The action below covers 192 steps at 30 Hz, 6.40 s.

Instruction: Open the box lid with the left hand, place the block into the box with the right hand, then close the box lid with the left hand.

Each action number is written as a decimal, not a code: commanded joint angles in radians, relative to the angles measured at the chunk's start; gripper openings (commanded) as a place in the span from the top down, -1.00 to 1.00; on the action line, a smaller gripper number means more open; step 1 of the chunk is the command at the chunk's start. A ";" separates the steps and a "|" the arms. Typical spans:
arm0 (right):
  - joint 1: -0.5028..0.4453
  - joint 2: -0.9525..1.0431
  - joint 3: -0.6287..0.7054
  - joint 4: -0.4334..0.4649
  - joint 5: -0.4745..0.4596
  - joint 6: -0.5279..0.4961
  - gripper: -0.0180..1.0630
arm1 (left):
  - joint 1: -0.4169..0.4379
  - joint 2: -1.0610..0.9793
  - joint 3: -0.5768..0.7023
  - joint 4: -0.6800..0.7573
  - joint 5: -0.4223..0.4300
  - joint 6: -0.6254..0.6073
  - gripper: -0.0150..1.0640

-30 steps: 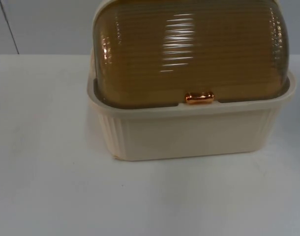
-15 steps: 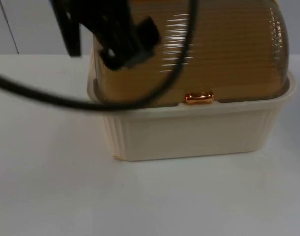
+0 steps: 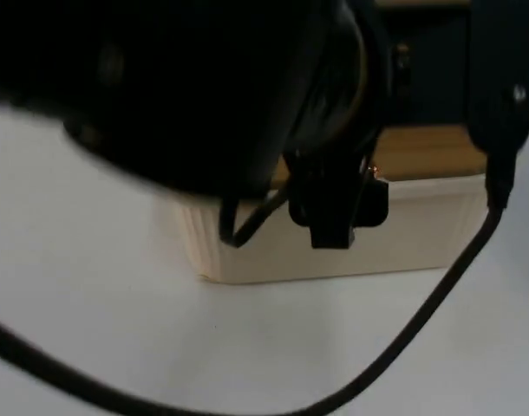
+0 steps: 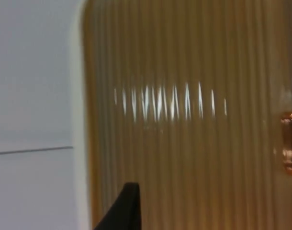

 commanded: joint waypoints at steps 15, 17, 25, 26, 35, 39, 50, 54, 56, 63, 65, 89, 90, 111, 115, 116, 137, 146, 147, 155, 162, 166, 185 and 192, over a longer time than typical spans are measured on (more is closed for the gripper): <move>-0.001 -0.003 -0.007 -0.006 -0.028 -0.004 -0.97 | -0.020 0.141 0.104 0.273 0.011 -0.335 -0.97; -0.001 -0.003 -0.007 -0.006 -0.024 -0.004 -0.97 | -0.020 0.177 0.104 0.273 0.044 -0.335 -0.97; -0.001 -0.003 -0.007 -0.006 -0.024 -0.004 -0.97 | -0.020 0.195 0.102 0.273 0.056 -0.335 -0.94; -0.001 -0.003 -0.007 -0.006 -0.024 -0.004 -0.97 | -0.020 0.195 0.095 0.273 0.054 -0.338 -0.92; -0.001 -0.003 -0.007 -0.006 -0.021 -0.004 -0.97 | -0.020 0.195 0.053 0.273 0.006 -0.360 -0.05; -0.001 -0.003 -0.007 -0.009 -0.021 -0.004 -0.97 | -0.020 0.195 0.046 0.273 0.006 -0.360 0.50; -0.001 -0.003 -0.007 -0.013 -0.023 -0.004 -0.97 | 0.074 0.195 0.046 0.273 -0.116 -0.416 0.98; -0.001 -0.003 -0.007 -0.022 -0.023 -0.004 -0.97 | 0.085 0.195 0.046 0.273 -0.127 -0.416 0.98; -0.001 -0.003 -0.007 -0.032 -0.025 -0.004 -0.97 | 0.085 0.195 0.046 0.273 -0.176 -0.414 0.98; -0.001 -0.003 -0.007 -0.032 -0.025 -0.004 -0.97 | 0.085 0.222 0.026 0.273 -0.175 -0.384 0.98; -0.001 -0.003 -0.007 -0.032 -0.025 -0.004 -0.97 | 0.085 0.235 0.001 0.273 -0.159 -0.375 0.98; -0.001 -0.003 -0.007 -0.032 -0.025 0.004 -0.97 | 0.129 0.244 -0.064 0.251 -0.253 -0.280 0.98; -0.001 -0.003 -0.007 -0.032 -0.025 0.004 -0.97 | 0.136 0.244 -0.064 0.262 -0.247 -0.280 0.98; -0.001 -0.003 -0.007 -0.043 -0.025 0.004 -0.97 | 0.144 0.244 -0.064 0.141 -0.274 -0.133 0.98; -0.001 -0.003 -0.007 -0.043 -0.025 0.004 -0.97 | 0.146 0.244 -0.064 0.138 -0.260 -0.133 0.98; -0.001 -0.003 -0.007 -0.043 -0.025 0.004 -0.97 | 0.148 0.244 -0.064 0.138 -0.255 -0.133 0.98; -0.001 -0.003 -0.007 -0.042 -0.017 0.010 -0.97 | 0.179 0.244 -0.064 0.173 -0.216 -0.133 0.98; -0.001 -0.003 -0.007 -0.042 -0.017 0.010 -0.97 | 0.172 0.244 -0.064 0.190 -0.159 -0.133 0.98; -0.001 -0.003 -0.007 -0.042 -0.017 0.010 -0.97 | 0.172 0.244 -0.064 0.193 -0.159 -0.133 0.98; -0.001 -0.003 -0.007 -0.042 -0.017 0.010 -0.97 | 0.179 0.244 -0.064 0.273 -0.148 -0.136 0.98; -0.001 -0.003 -0.007 -0.042 -0.017 0.010 -0.97 | 0.179 0.244 -0.085 0.273 -0.119 -0.158 0.98; -0.001 -0.003 -0.007 -0.042 -0.016 0.010 -0.97 | 0.179 0.244 -0.108 0.273 -0.081 -0.158 0.98; -0.001 -0.003 -0.007 -0.042 -0.013 0.010 -0.97 | 0.342 0.244 -0.217 0.273 -0.118 -0.152 0.98; -0.001 -0.003 -0.007 -0.038 -0.013 0.010 -0.97 | 0.365 0.244 -0.219 0.273 -0.123 -0.152 0.98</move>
